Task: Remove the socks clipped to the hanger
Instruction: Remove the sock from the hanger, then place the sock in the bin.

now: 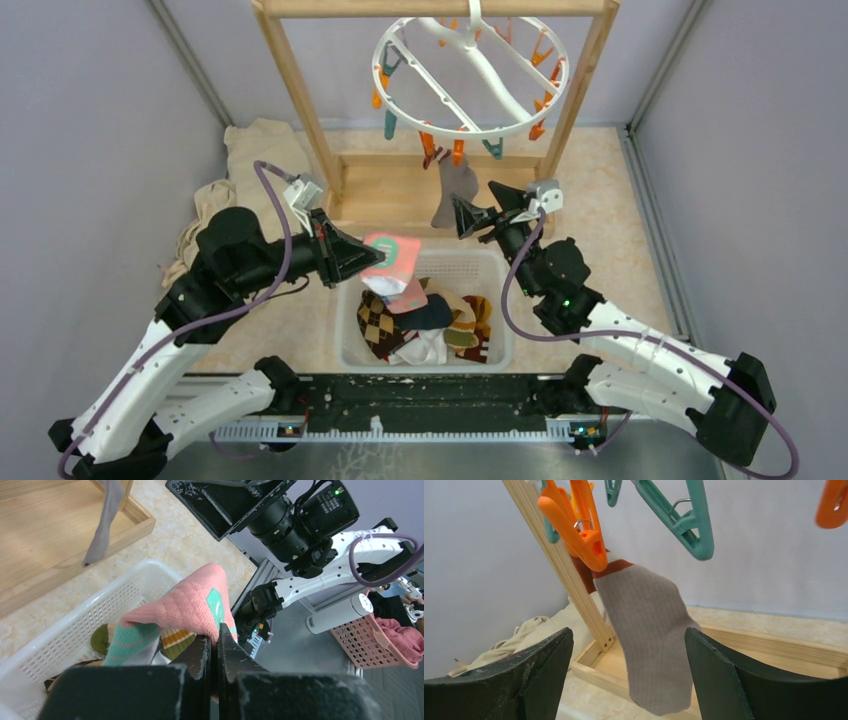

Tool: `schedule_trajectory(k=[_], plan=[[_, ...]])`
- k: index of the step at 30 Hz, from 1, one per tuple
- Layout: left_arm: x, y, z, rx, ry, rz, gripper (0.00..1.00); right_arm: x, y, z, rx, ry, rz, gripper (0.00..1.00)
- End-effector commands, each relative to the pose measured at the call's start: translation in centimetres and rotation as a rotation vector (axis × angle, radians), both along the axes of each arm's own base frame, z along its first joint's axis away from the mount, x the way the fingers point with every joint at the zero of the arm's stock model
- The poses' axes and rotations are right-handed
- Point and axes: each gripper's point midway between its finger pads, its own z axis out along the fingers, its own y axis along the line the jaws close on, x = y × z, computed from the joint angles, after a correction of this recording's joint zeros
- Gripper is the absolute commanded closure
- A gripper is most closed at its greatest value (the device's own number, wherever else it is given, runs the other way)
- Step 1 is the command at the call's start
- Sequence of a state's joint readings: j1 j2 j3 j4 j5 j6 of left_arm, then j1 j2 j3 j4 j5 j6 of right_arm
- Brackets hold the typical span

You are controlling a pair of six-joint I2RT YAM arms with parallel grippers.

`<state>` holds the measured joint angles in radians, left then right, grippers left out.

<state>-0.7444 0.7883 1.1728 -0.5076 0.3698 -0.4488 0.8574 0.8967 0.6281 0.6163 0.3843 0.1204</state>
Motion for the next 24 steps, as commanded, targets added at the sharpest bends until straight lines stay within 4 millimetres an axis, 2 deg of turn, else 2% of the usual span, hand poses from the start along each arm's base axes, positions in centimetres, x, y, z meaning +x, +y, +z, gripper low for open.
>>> schedule_trajectory(k=[1,6,10,15,21,24], plan=[[0.2,-0.2,-0.4,-0.005,-0.026,-0.006,1.00,-0.6,-0.3,0.9,0.031,-0.015,0.006,0.18],[1.0,-0.7,-1.1,0.017,-0.037,0.001,1.00,-0.6,-0.3,0.4,0.015,-0.002,0.005,0.17],[2.1,-0.8,-3.1,0.057,-0.037,0.034,1.00,-0.5,0.4,-1.4,-0.017,0.065,0.031,0.17],[3.0,-0.9,-9.3,0.178,0.085,0.062,1.00,-0.9,1.6,-3.8,-0.029,0.150,0.093,0.17],[2.1,-0.3,-15.9,0.211,0.263,0.103,1.00,-1.6,1.9,-5.4,-0.039,0.183,0.130,0.16],[1.8,0.2,-18.8,0.240,0.338,0.132,0.90,-1.6,1.8,-5.6,-0.050,0.186,0.128,0.15]])
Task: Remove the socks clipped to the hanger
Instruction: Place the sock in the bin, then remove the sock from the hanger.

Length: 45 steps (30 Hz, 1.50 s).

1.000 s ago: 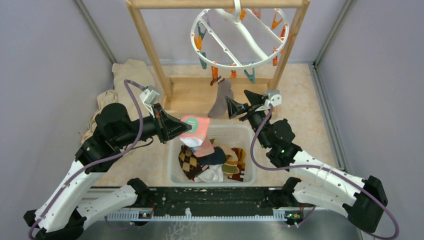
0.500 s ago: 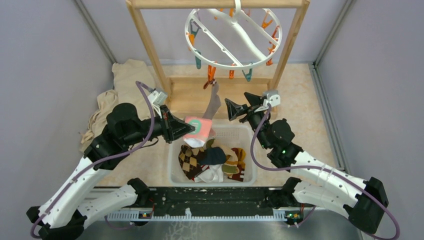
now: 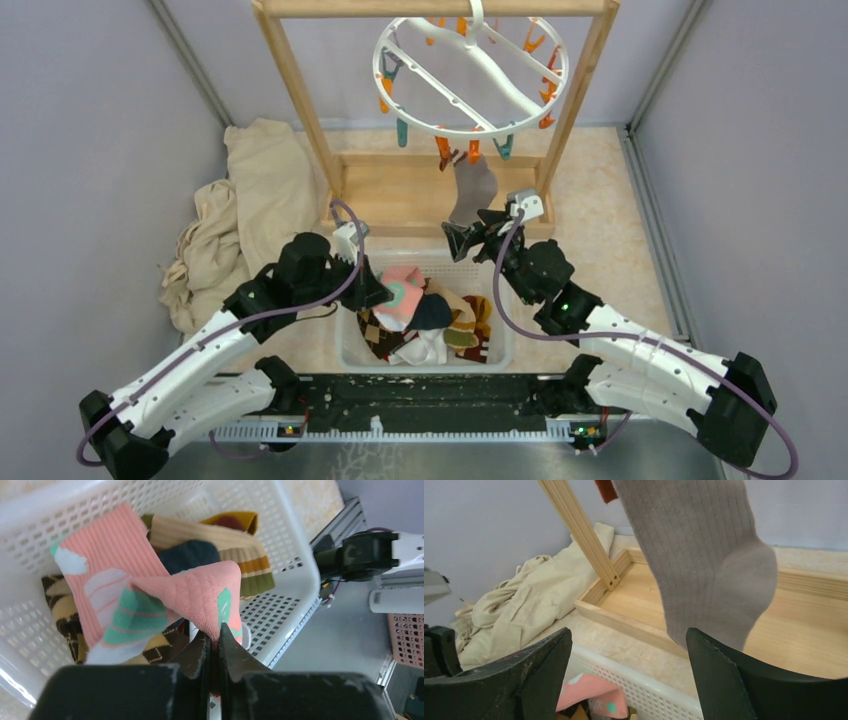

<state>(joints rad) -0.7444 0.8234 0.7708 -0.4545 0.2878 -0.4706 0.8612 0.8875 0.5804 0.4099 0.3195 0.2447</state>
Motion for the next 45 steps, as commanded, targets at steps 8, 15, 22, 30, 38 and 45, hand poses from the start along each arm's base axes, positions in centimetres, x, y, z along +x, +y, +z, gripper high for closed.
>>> schedule_trajectory(k=[8,15,22,30,38,45], plan=[[-0.7,0.8,-4.3,0.021,0.133,0.086,0.59,-0.7,0.1,0.6,0.029,-0.001,0.024,0.15],[-0.3,1.8,-2.1,0.037,0.086,0.122,0.40,-0.9,-0.2,-0.1,0.024,0.018,0.017,0.14],[0.5,2.9,1.9,0.011,-0.027,0.171,0.21,-0.7,0.5,-1.2,-0.002,0.051,0.034,0.14],[1.3,2.3,2.5,-0.009,-0.082,0.159,0.27,-1.8,1.7,0.4,0.004,0.058,0.120,0.14],[4.6,0.7,3.8,-0.024,-0.183,0.188,0.26,-3.4,3.1,1.0,-0.023,0.042,0.141,0.14],[5.9,-0.5,5.0,-0.047,-0.220,0.180,0.26,-4.2,3.0,0.4,0.000,0.063,0.144,0.14]])
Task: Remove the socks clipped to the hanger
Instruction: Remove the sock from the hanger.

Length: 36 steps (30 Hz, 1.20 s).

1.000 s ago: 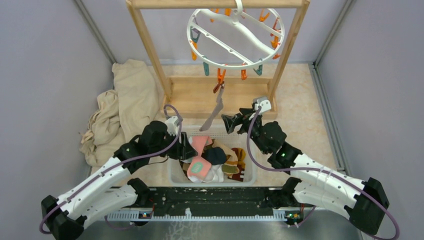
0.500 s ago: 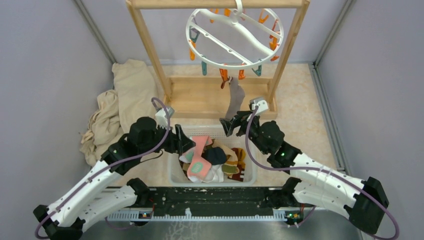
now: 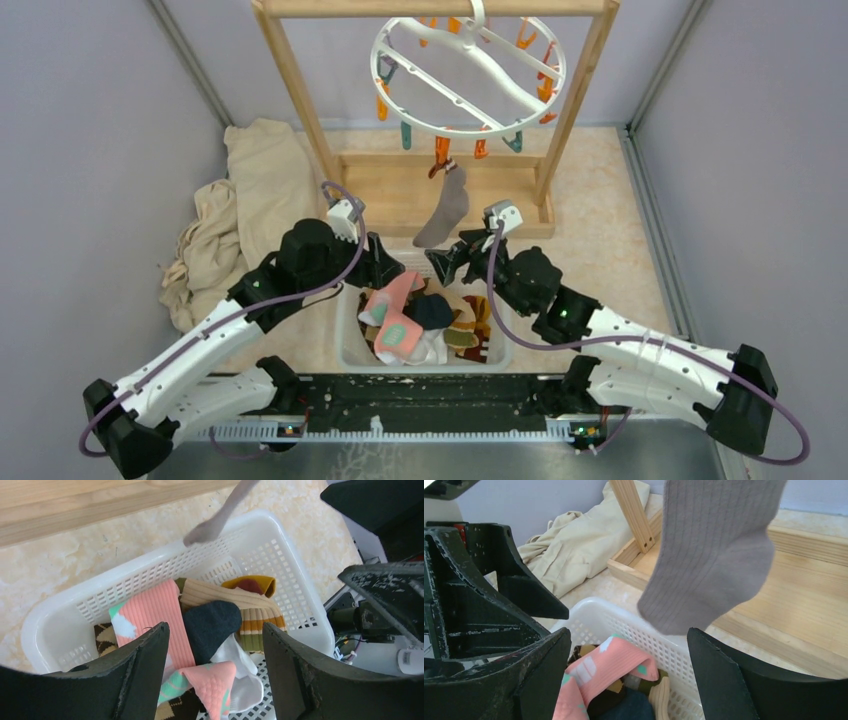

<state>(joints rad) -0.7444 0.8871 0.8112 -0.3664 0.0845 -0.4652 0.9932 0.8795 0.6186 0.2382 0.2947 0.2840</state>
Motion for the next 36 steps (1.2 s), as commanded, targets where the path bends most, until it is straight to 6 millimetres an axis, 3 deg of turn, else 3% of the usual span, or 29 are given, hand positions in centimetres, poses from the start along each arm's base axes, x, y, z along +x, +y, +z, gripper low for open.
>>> schedule_trajectory(k=[1,18,26,36], plan=[[1.3,-1.0,3.7,-0.068,-0.115,-0.005,0.26,-0.2,-0.4,2.3,0.066,-0.027,-0.019,0.14],[1.9,-2.3,3.8,-0.065,-0.120,-0.047,0.16,0.0,-2.4,2.9,0.052,-0.036,-0.087,0.13],[1.8,-2.8,4.5,-0.077,-0.146,-0.081,0.01,0.0,-2.8,3.0,0.053,-0.038,-0.100,0.13],[2.7,-3.3,5.4,-0.068,-0.185,-0.081,0.01,0.0,-3.6,3.0,0.055,-0.031,-0.131,0.11]])
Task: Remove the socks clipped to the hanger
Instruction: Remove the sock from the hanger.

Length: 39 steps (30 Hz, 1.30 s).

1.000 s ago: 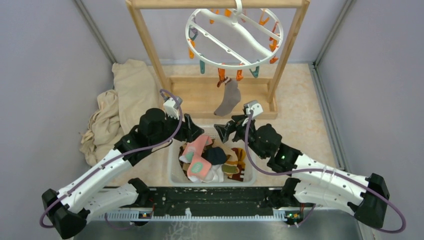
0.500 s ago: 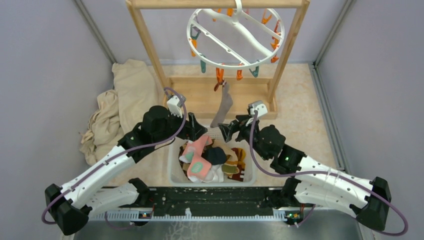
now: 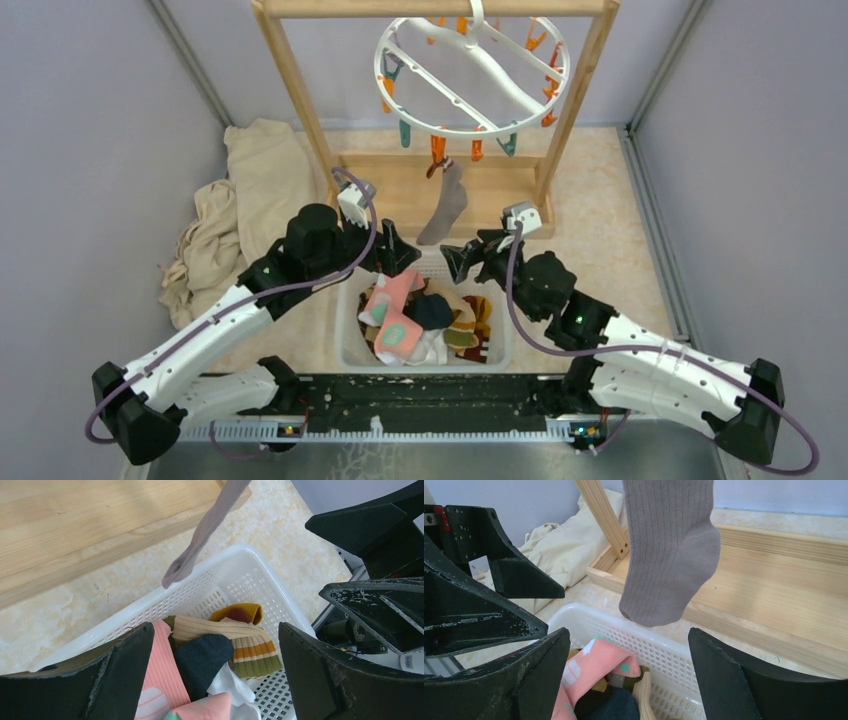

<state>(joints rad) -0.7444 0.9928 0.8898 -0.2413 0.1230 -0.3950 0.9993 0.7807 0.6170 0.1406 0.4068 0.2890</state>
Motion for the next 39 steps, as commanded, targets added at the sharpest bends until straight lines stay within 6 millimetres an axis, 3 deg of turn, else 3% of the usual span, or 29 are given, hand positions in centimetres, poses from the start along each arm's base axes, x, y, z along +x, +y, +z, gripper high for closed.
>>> schedule_trajectory(k=[1,17,34,39], plan=[[0.5,-0.7,2.3,-0.035,-0.077,-0.022,0.01,0.0,-0.7,2.3,0.052,-0.031,-0.030,0.11],[2.7,-3.0,-1.0,-0.056,-0.125,-0.043,0.01,-0.3,-2.5,2.9,0.113,-0.018,-0.082,0.07],[5.5,-4.5,-2.4,-0.001,-0.202,-0.041,0.01,-0.4,-2.4,1.7,0.084,0.029,-0.087,0.07],[5.4,-4.6,-2.6,0.000,-0.202,-0.053,0.08,-0.4,-2.5,1.6,0.082,0.031,-0.089,0.07]])
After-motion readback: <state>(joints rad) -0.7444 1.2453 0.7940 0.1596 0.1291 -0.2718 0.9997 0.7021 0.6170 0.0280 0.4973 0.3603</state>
